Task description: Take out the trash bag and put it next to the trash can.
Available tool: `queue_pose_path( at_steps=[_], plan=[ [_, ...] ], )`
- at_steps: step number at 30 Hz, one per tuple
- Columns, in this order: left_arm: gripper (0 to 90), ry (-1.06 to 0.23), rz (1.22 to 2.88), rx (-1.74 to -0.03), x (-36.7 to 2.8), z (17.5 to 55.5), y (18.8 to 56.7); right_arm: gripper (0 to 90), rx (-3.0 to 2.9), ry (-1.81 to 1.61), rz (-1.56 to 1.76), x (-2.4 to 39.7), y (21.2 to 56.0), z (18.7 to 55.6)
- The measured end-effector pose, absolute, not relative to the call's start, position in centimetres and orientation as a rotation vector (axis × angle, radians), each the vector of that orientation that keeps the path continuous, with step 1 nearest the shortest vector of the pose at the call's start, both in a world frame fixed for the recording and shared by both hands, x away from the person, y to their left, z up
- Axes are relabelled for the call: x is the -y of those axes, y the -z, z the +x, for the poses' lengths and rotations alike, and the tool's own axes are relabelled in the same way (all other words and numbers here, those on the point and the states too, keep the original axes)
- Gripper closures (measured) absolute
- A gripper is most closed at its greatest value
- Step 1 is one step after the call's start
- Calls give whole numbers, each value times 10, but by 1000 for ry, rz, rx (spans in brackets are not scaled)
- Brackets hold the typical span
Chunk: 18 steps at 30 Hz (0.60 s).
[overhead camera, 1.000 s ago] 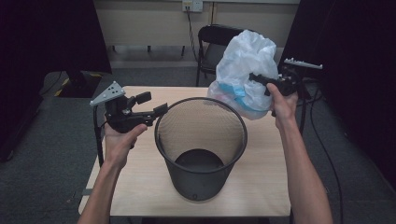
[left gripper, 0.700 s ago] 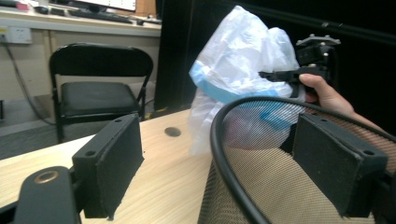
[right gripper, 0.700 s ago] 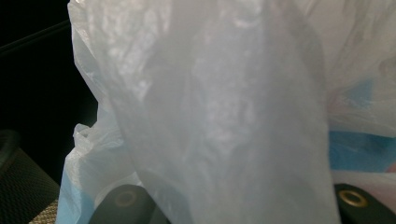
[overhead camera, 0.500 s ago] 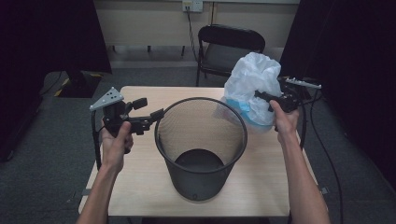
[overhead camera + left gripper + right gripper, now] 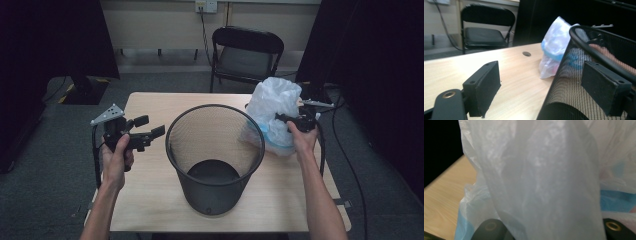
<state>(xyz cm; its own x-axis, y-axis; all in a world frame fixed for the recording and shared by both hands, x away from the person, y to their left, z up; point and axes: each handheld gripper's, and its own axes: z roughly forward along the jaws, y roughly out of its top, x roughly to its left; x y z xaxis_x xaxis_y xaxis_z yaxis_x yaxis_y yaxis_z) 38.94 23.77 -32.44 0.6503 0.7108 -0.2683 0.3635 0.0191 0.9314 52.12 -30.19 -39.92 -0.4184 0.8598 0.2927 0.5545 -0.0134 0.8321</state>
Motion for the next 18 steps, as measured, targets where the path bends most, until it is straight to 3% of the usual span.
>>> queue_pose_path(
  at_steps=[8, 18],
  plan=[
    [155, -462, 1650, -999, -243, 383, 346, 865, -1994, -1405, 1498, 298, 433, 510],
    [156, -456, 1803, -1064, -244, 381, 398, 816, -2001, -1375, 1518, 292, 452, 507]
  ],
)
